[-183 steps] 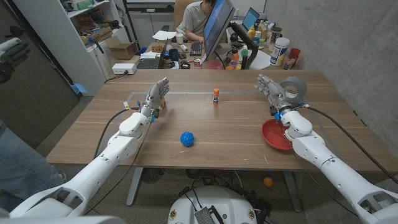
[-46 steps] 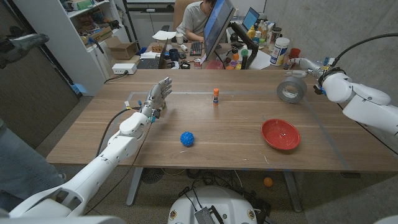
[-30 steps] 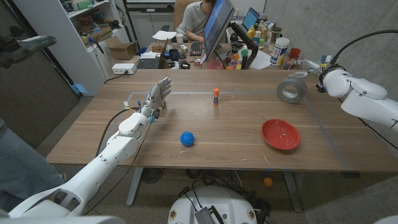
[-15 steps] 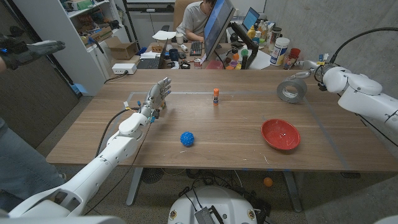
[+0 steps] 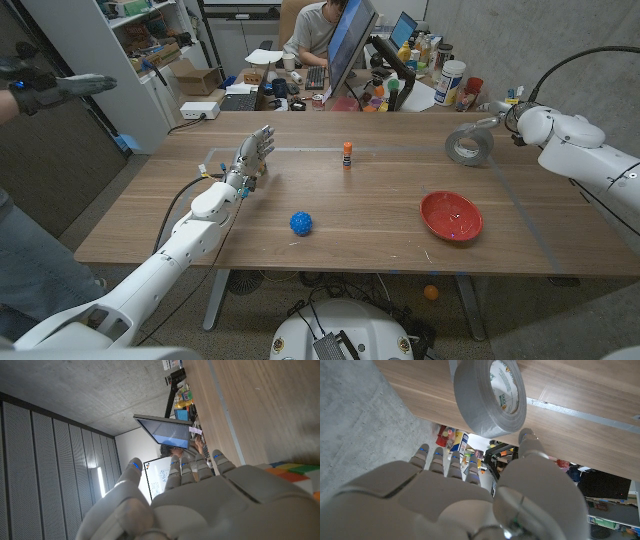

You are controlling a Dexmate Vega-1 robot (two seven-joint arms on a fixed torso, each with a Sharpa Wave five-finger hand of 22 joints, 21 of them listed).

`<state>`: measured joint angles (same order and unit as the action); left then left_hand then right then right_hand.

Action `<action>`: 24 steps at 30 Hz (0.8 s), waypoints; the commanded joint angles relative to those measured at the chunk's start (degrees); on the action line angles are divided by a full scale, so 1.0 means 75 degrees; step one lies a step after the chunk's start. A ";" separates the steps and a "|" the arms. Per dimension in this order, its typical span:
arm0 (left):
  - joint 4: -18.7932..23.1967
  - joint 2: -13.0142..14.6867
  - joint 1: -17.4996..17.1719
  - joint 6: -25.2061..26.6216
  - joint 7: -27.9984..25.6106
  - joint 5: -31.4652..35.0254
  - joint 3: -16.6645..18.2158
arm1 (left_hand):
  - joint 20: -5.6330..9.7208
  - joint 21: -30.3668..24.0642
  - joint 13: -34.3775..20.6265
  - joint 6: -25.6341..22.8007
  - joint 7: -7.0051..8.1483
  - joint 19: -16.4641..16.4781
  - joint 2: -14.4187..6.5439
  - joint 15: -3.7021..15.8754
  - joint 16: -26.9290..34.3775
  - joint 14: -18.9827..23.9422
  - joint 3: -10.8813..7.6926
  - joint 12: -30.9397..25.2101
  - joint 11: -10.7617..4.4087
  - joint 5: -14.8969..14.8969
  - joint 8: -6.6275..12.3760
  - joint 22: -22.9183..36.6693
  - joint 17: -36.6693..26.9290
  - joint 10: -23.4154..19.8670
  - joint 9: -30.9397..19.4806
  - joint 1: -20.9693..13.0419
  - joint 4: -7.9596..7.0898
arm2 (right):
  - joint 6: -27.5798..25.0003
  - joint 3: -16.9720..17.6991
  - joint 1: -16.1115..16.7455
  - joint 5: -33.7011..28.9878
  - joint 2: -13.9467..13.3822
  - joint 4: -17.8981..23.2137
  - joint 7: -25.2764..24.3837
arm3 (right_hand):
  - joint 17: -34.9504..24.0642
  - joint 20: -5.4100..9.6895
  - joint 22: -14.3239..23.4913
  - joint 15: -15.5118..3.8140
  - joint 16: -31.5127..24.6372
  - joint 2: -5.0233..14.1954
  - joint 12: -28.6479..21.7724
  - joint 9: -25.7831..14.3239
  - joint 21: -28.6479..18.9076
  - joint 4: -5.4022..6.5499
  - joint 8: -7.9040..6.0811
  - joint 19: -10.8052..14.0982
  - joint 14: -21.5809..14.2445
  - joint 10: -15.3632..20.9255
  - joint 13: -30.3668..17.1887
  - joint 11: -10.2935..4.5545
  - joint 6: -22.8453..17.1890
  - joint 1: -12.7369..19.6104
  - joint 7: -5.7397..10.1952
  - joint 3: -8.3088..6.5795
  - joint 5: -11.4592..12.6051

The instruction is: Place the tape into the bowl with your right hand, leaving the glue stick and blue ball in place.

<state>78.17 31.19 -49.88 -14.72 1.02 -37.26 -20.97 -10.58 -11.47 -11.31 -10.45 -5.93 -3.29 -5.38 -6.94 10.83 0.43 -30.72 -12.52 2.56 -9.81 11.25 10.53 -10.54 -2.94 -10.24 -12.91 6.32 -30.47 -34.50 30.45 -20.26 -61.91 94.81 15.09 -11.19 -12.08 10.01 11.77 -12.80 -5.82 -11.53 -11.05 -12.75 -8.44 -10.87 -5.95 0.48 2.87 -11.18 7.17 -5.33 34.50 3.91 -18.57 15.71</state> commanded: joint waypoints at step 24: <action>0.0019 -0.0009 -0.0016 0.0134 -0.0072 0.0007 -0.0038 | -0.0115 -0.0027 -0.0044 -0.0156 0.0045 -0.0011 -0.0034 -0.0089 0.0034 0.0007 -0.0024 -0.0034 -0.0022 -0.0034 0.0014 0.0030 -0.0038 -0.0074 -0.0046 0.0044 -0.0004 | -0.0298 -0.1066 -0.1093 -0.0492 0.0828 -0.1452 0.0990 | -0.0027 -0.0024 0.0097 -0.0092 -0.0238 -0.0165 -0.0120 -0.0048 -0.0329 0.0100 -0.0145 0.1354 -0.0714 0.0434 -0.0027 -0.0058 -0.0119 0.0012 0.0189 0.0231 0.0675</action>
<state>78.18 31.06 -50.18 -14.16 0.51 -37.33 -21.04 -11.09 -11.47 -11.31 -11.06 -5.73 -3.41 -5.38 -6.94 10.83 0.43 -30.73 -12.52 2.25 -9.80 11.25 10.52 -10.53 -3.25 -10.24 -12.92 6.32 -32.49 -41.03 23.47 -23.72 -57.44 86.46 22.43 -11.20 -12.10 10.37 11.29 -13.98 -6.64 -11.88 -11.05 -14.06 -7.71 -11.38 0.22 -3.08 4.85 -11.19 6.85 -5.05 34.40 4.86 -17.24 19.19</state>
